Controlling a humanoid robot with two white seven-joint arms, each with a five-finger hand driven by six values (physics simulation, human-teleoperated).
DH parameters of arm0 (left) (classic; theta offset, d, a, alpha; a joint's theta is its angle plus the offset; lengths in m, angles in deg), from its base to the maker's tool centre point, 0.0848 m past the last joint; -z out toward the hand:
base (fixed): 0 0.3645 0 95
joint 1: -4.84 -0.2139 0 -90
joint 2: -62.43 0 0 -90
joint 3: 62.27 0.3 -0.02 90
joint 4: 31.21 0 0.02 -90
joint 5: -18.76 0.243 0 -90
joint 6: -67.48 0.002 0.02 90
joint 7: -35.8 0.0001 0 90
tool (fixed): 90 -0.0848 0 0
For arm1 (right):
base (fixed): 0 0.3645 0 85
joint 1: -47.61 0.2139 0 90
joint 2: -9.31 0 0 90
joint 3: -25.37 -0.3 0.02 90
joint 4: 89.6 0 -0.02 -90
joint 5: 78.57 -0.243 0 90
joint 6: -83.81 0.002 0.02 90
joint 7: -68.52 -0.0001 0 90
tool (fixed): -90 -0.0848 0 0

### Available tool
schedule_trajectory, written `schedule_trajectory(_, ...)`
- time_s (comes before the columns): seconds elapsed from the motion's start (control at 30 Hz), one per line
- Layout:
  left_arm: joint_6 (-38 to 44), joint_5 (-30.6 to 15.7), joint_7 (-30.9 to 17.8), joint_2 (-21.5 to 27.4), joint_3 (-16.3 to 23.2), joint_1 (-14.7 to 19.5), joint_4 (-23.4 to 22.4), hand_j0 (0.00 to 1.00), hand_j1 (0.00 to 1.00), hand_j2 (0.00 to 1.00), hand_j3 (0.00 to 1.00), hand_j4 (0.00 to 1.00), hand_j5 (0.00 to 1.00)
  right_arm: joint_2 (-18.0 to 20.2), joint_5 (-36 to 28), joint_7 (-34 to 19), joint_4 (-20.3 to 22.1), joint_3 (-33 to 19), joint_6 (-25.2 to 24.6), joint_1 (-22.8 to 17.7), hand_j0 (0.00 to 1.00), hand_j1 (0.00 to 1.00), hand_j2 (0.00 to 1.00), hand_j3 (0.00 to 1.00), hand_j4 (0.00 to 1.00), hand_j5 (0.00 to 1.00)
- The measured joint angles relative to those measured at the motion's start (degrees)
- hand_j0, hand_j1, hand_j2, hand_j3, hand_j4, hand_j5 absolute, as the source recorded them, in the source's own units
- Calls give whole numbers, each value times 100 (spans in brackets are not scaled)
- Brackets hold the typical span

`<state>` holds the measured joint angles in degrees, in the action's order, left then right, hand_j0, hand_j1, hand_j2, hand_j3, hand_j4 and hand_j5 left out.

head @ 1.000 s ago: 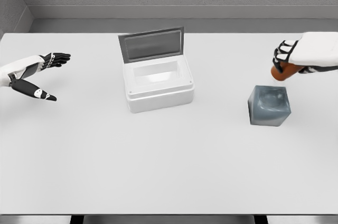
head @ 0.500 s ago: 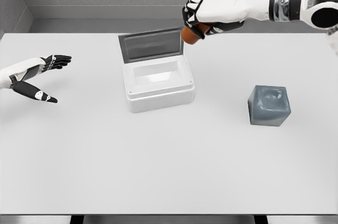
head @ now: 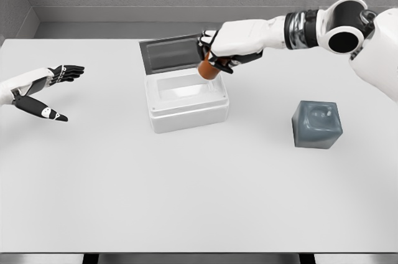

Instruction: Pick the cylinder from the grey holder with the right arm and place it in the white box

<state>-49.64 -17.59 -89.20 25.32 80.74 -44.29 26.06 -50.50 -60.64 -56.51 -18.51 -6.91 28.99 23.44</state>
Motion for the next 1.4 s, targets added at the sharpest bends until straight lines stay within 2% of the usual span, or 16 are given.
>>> schedule_trajectory(0.33,-3,-5,0,-1,-6,0,0,100,100,100,100,100,100,-89,13,1,-331,95,-2,18,0,0,0,0,0,0)
schedule_trajectory(0.7,-9,-12,0,5,-9,0,0,100,100,100,100,100,100,-193,26,2,-392,109,-2,53,0,0,0,0,0,0)
schedule_trajectory(0.73,-10,-14,0,6,-9,0,0,100,100,100,100,100,100,-193,33,2,-393,107,-3,62,34,34,34,34,34,34)
schedule_trajectory(0.77,-10,-15,0,6,-9,0,0,100,100,100,100,100,100,-188,70,2,-389,98,-3,62,77,77,77,77,77,77)
schedule_trajectory(0.8,-11,-16,0,7,-10,0,0,100,100,100,100,100,100,-181,120,2,-378,85,-3,79,95,95,95,95,95,95)
schedule_trajectory(1.03,-12,-17,0,7,-13,-9,0,100,100,100,100,100,100,-164,242,1,-182,37,-3,105,96,96,96,96,96,96)
schedule_trajectory(1.13,-30,-17,0,7,-16,-9,-3,100,100,100,100,100,100,-71,238,1,30,-35,-2,70,96,96,96,96,96,96)
schedule_trajectory(1.27,-56,-18,0,7,-17,-9,-7,100,100,100,100,100,100,213,210,1,501,-209,-3,18,98,98,98,98,98,98)
schedule_trajectory(1.4,-63,-19,0,8,-17,-9,-8,100,100,100,100,100,100,952,152,0,816,-875,1,-527,100,100,100,100,100,100)
